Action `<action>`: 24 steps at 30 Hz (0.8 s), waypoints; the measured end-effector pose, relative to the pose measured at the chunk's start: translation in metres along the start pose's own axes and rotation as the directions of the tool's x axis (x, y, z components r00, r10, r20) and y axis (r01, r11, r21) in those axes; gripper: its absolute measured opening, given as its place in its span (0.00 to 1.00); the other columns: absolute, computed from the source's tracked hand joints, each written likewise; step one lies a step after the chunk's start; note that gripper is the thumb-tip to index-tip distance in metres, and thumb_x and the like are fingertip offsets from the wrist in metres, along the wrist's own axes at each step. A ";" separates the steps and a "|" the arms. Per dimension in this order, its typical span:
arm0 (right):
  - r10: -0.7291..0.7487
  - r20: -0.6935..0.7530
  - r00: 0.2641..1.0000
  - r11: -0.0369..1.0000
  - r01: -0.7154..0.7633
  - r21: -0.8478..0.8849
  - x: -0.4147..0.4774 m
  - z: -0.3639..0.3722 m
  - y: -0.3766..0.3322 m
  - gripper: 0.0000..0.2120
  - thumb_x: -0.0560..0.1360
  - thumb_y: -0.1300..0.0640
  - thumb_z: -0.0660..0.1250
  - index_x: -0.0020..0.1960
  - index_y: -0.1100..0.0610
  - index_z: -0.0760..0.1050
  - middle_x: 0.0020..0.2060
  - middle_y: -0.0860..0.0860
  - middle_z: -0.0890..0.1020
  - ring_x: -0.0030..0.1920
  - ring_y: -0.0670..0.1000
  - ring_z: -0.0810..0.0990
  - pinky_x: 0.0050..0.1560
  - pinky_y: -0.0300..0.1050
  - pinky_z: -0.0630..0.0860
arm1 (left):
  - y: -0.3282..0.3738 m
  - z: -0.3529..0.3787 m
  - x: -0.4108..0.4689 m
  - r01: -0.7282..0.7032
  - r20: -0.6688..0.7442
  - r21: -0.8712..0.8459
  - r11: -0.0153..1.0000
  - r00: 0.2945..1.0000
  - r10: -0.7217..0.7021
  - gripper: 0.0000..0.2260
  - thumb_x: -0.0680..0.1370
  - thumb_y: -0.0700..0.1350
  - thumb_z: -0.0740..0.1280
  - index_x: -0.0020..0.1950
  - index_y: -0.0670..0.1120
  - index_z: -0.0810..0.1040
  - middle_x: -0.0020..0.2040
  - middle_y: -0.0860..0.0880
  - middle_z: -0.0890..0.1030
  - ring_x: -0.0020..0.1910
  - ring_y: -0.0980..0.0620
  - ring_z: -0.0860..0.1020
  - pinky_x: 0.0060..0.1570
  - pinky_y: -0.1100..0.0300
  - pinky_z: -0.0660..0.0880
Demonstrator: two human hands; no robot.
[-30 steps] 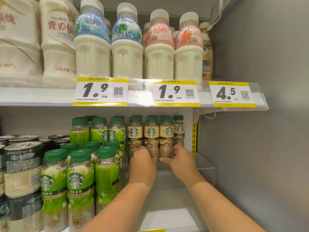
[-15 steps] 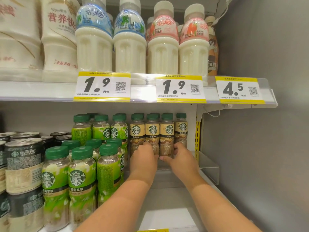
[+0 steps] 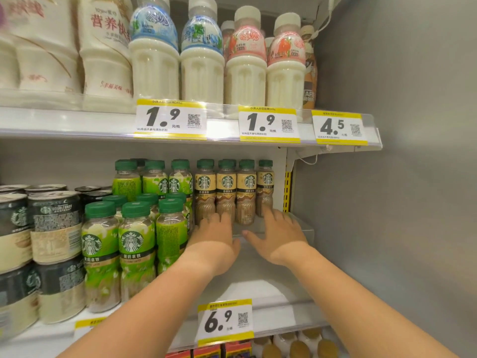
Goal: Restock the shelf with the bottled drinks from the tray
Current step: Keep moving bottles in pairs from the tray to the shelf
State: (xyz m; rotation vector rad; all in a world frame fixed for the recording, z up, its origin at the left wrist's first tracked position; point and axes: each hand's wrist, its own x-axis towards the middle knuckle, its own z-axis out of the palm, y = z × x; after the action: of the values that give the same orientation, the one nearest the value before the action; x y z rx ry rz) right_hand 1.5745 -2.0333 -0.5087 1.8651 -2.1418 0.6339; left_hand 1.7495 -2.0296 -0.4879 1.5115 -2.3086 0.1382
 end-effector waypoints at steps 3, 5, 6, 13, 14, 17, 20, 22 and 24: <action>-0.018 0.070 0.997 0.992 0.026 -0.127 -0.028 -0.014 -0.001 0.42 0.75 0.28 0.46 0.80 0.52 0.47 0.79 0.55 0.53 0.78 0.58 0.50 0.76 0.60 0.47 | 0.000 0.000 -0.019 -0.058 0.099 0.046 0.997 0.994 0.053 0.32 0.81 0.58 0.56 0.80 0.45 0.49 0.78 0.42 0.56 0.77 0.38 0.54 0.74 0.41 0.54; -0.015 0.090 0.996 0.988 0.029 -0.154 -0.048 -0.022 -0.001 0.42 0.75 0.28 0.44 0.80 0.52 0.45 0.80 0.56 0.51 0.79 0.57 0.46 0.77 0.60 0.45 | 0.001 0.001 -0.034 -0.083 0.124 0.019 0.996 0.989 0.080 0.34 0.81 0.59 0.55 0.81 0.47 0.45 0.81 0.43 0.49 0.78 0.38 0.48 0.75 0.39 0.48; -0.021 0.080 0.997 0.985 0.034 -0.166 -0.060 -0.025 -0.002 0.42 0.75 0.28 0.43 0.81 0.52 0.46 0.80 0.57 0.51 0.79 0.57 0.45 0.77 0.60 0.45 | 0.001 0.001 -0.042 -0.098 0.128 0.015 0.995 0.987 0.095 0.34 0.81 0.61 0.54 0.81 0.47 0.44 0.81 0.43 0.48 0.79 0.39 0.47 0.76 0.39 0.47; -0.145 -0.062 0.988 0.976 0.132 -0.173 -0.160 -0.028 -0.003 0.41 0.75 0.29 0.39 0.80 0.51 0.49 0.80 0.56 0.52 0.79 0.55 0.45 0.77 0.57 0.41 | -0.010 0.009 -0.137 -0.247 0.003 0.178 0.952 0.968 0.251 0.35 0.79 0.67 0.44 0.81 0.48 0.46 0.81 0.43 0.48 0.79 0.41 0.47 0.75 0.39 0.48; -0.159 -0.078 0.984 0.972 0.143 -0.184 -0.174 -0.026 -0.003 0.41 0.75 0.29 0.39 0.81 0.51 0.49 0.80 0.56 0.50 0.79 0.55 0.43 0.77 0.57 0.41 | -0.013 0.011 -0.152 -0.259 -0.040 0.234 0.937 0.961 0.275 0.36 0.79 0.67 0.41 0.81 0.48 0.47 0.81 0.42 0.49 0.79 0.40 0.47 0.75 0.38 0.49; -0.198 -0.103 0.975 0.958 0.170 -0.231 -0.220 -0.013 -0.005 0.40 0.75 0.30 0.38 0.81 0.51 0.48 0.80 0.56 0.47 0.80 0.56 0.42 0.77 0.58 0.41 | -0.023 0.020 -0.196 -0.292 -0.127 0.340 0.894 0.928 0.351 0.37 0.78 0.67 0.41 0.80 0.47 0.54 0.80 0.39 0.54 0.78 0.37 0.51 0.73 0.35 0.51; -0.192 -0.110 0.975 0.962 0.165 -0.220 -0.266 0.010 -0.007 0.39 0.77 0.32 0.43 0.80 0.54 0.53 0.80 0.58 0.52 0.79 0.57 0.48 0.77 0.59 0.45 | -0.034 0.045 -0.236 -0.346 -0.160 0.303 0.888 0.900 0.405 0.34 0.79 0.64 0.48 0.78 0.44 0.62 0.78 0.38 0.61 0.77 0.36 0.58 0.70 0.34 0.58; -0.188 -0.102 0.977 0.965 0.164 -0.203 -0.297 0.031 -0.008 0.38 0.77 0.34 0.47 0.79 0.55 0.57 0.79 0.59 0.56 0.79 0.59 0.52 0.77 0.59 0.49 | -0.042 0.071 -0.265 -0.365 -0.152 0.267 0.892 0.898 0.413 0.33 0.79 0.63 0.51 0.77 0.43 0.63 0.77 0.37 0.62 0.76 0.36 0.60 0.70 0.35 0.60; -0.192 -0.069 0.979 0.966 0.176 -0.189 -0.330 0.059 -0.007 0.37 0.78 0.35 0.49 0.79 0.56 0.58 0.78 0.60 0.58 0.78 0.60 0.54 0.76 0.60 0.52 | -0.052 0.103 -0.297 -0.369 -0.098 0.220 0.903 0.913 0.397 0.32 0.79 0.62 0.51 0.77 0.43 0.64 0.76 0.37 0.64 0.76 0.36 0.60 0.70 0.36 0.60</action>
State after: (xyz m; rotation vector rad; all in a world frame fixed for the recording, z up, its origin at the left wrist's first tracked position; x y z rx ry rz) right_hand 1.6414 -1.7701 -0.7059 1.8723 -1.8761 0.4534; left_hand 1.8744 -1.8243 -0.6972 1.0641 -2.5067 0.5759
